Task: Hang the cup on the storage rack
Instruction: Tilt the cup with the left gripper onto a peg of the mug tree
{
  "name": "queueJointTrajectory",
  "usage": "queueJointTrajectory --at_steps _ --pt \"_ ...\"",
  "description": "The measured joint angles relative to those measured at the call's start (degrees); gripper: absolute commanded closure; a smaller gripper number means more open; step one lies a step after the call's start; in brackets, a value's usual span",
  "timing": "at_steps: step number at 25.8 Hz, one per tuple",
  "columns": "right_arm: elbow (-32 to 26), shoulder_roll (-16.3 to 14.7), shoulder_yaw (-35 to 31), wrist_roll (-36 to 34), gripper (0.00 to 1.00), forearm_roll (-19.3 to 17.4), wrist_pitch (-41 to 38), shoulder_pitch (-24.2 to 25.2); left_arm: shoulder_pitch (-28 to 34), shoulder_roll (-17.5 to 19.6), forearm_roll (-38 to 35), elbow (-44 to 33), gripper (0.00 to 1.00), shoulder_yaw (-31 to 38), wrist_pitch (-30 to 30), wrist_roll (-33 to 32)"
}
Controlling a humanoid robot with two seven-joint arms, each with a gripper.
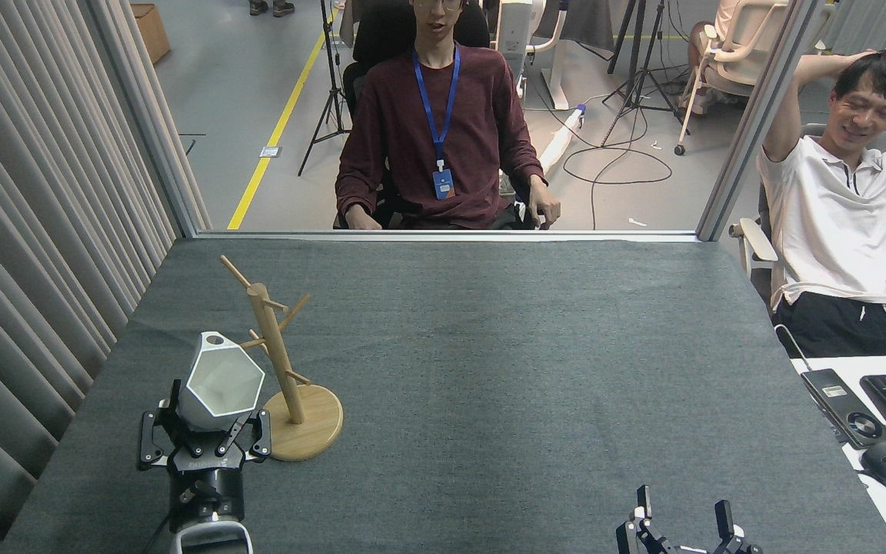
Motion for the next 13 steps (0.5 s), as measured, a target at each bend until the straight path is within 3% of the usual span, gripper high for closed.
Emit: queueJointTrajectory --at_steps 13 --pt "0.4 0.2 -0.3 -0.4 0.02 -0.2 -0.1 -0.1 -0.6 -1.3 -5.2 3.6 0.71 -0.3 1.4 0.0"
